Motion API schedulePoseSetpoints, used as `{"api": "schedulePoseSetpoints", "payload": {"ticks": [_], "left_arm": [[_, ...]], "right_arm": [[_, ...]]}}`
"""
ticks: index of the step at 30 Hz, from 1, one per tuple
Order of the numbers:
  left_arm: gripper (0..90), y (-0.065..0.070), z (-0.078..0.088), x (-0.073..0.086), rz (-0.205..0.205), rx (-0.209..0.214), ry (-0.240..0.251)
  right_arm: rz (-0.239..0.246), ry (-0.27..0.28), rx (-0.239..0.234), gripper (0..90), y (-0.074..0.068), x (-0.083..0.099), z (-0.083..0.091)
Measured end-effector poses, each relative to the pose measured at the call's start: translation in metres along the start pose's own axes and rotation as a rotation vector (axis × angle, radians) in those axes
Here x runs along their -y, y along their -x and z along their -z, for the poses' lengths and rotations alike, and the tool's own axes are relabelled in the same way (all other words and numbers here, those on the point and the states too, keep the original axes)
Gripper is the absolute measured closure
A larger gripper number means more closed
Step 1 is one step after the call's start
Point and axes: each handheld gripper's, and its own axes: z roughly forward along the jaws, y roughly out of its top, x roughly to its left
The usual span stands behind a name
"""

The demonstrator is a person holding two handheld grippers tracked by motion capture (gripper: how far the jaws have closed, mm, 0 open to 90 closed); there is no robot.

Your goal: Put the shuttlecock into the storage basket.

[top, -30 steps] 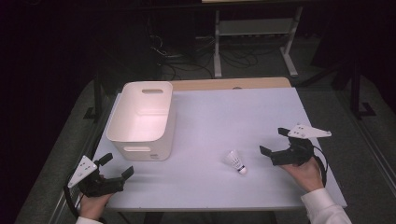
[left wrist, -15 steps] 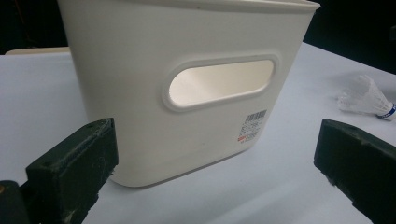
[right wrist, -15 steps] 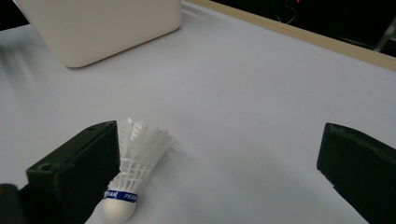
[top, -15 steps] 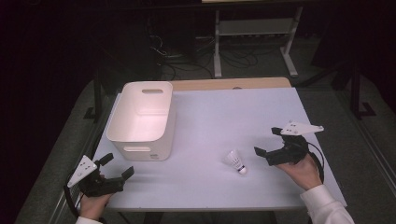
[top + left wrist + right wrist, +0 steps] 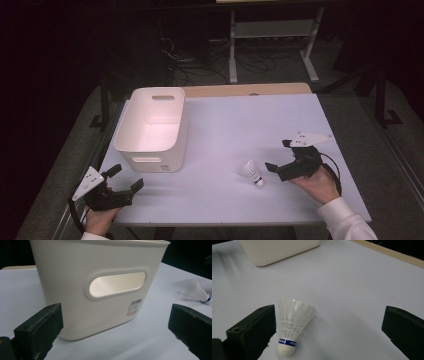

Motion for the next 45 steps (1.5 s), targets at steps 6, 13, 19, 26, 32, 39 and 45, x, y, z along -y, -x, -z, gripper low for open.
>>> {"api": "schedulePoseSetpoints", "payload": {"ticks": [6, 13, 19, 26, 32, 39, 45], "left_arm": [[0.0, 0.000, 0.000, 0.000, -0.007, -0.003, -0.007], [0.0, 0.000, 0.001, 0.000, -0.014, -0.002, -0.010], [0.0, 0.000, 0.001, 0.000, -0.013, 0.001, -0.010], [0.0, 0.000, 0.000, 0.000, -0.012, 0.006, -0.009], [0.0, 0.001, 0.000, 0.000, -0.010, 0.008, -0.007], [0.0, 0.001, 0.000, 0.000, -0.013, 0.008, -0.008], [0.0, 0.001, 0.000, 0.000, -0.012, 0.009, -0.007]], "right_arm": [[0.007, -0.022, -0.018, 0.0, -0.004, -0.001, -0.005], [-0.001, -0.045, -0.037, 0.0, -0.005, -0.002, -0.009], [-0.001, -0.073, -0.048, 0.0, -0.007, -0.002, -0.015], [-0.007, -0.107, -0.060, 0.0, -0.009, -0.001, -0.022], [-0.020, -0.138, -0.069, 0.0, -0.010, 0.001, -0.025], [-0.018, -0.151, -0.070, 0.0, -0.009, 0.003, -0.029], [-0.017, -0.174, -0.075, 0.0, -0.011, 0.004, -0.031]]}}
